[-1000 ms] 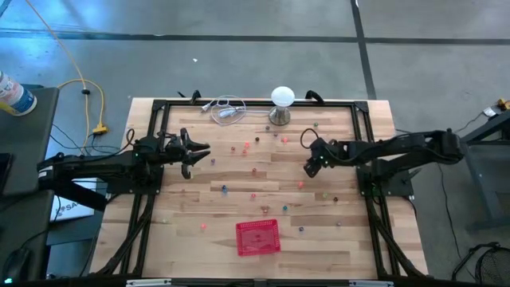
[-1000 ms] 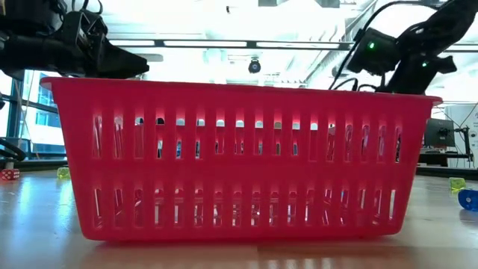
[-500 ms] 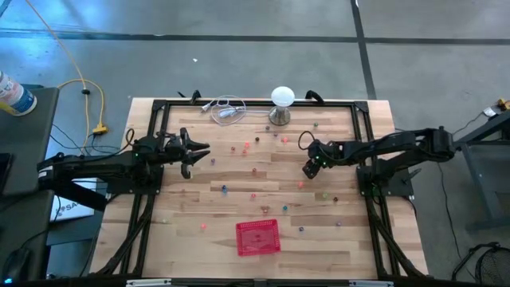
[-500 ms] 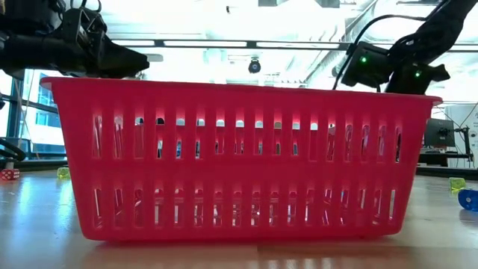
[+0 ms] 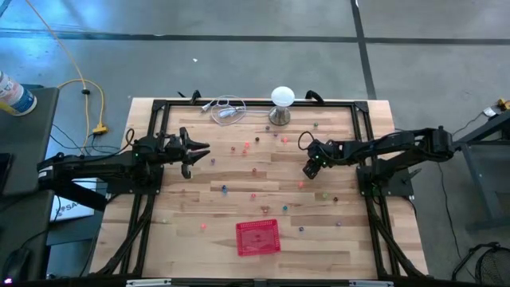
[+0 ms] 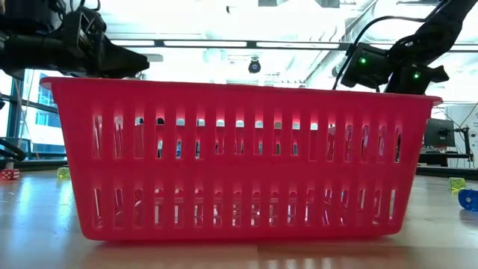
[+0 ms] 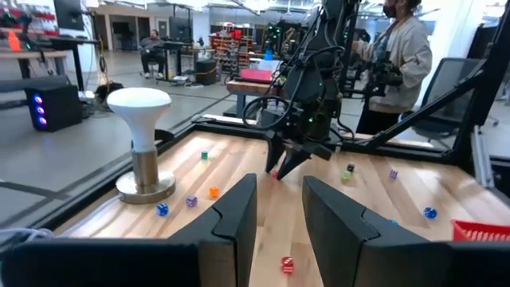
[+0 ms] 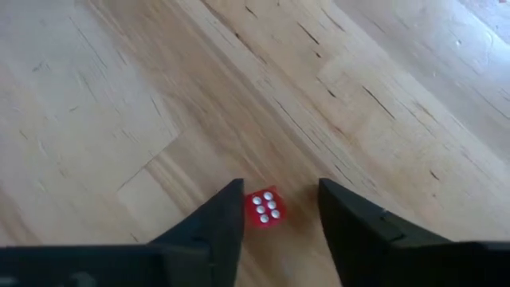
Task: Pick & Place Dice
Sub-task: Put the red dice into the red bin, then put the orange dice into the red bin
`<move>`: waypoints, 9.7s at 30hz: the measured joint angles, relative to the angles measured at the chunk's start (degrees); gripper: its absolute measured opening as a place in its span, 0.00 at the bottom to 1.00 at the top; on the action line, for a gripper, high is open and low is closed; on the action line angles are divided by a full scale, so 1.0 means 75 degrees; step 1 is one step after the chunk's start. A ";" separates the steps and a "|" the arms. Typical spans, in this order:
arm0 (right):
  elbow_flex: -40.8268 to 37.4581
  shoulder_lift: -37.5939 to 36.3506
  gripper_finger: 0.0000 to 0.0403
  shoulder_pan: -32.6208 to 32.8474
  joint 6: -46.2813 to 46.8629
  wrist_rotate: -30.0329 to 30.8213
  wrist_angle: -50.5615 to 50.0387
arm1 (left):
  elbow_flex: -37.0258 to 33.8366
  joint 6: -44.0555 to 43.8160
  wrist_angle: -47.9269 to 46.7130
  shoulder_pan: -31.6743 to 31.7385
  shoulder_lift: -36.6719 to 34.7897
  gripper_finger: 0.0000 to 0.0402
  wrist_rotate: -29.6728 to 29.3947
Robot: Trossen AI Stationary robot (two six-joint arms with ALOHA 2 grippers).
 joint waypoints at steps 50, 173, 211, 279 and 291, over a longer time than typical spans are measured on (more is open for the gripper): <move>0.5578 0.1997 0.08 0.4718 -0.1794 0.1012 -0.1648 | -0.0003 0.0309 0.0903 -0.2119 0.1905 0.24 -0.0312; 0.5931 0.3829 0.41 0.6604 -0.2746 0.1755 0.4791 | 0.1950 0.2326 -0.1988 -0.6378 0.6621 0.41 0.0275; 0.5931 0.3835 0.41 0.6720 -0.2314 0.1755 0.5027 | 0.1751 0.3577 -0.1342 -0.5415 0.7222 0.23 0.2077; 0.5931 0.3911 0.29 0.7326 -0.2988 -0.0177 0.5613 | 0.5951 0.0725 -0.0813 -0.6074 0.9101 0.30 -0.2251; 0.5933 0.3911 0.28 0.7273 -0.3166 0.1540 0.5258 | 0.5951 0.0371 -0.0738 -0.6123 0.9101 0.47 -0.1589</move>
